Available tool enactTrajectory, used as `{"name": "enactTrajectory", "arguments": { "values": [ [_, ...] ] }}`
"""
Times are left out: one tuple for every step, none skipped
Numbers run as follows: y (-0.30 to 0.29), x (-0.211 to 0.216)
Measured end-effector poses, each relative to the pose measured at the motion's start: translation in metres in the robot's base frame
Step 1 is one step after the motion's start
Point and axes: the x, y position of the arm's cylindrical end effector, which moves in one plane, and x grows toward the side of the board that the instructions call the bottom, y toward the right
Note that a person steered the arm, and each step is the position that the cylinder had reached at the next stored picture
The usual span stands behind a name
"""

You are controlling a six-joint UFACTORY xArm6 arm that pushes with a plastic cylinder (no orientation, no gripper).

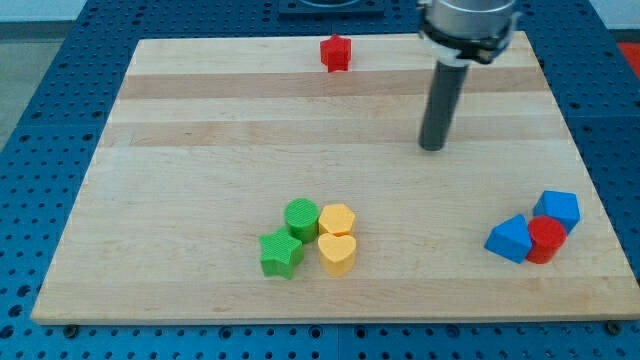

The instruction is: Place the red star above the blue triangle

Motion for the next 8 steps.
{"name": "enactTrajectory", "arguments": {
  "values": [
    [-0.063, 0.000],
    [-0.113, -0.015],
    [-0.150, -0.048],
    [-0.170, -0.096],
    [-0.174, -0.138],
    [-0.174, -0.175],
    [-0.160, -0.203],
    [-0.141, -0.205]
  ]
}}
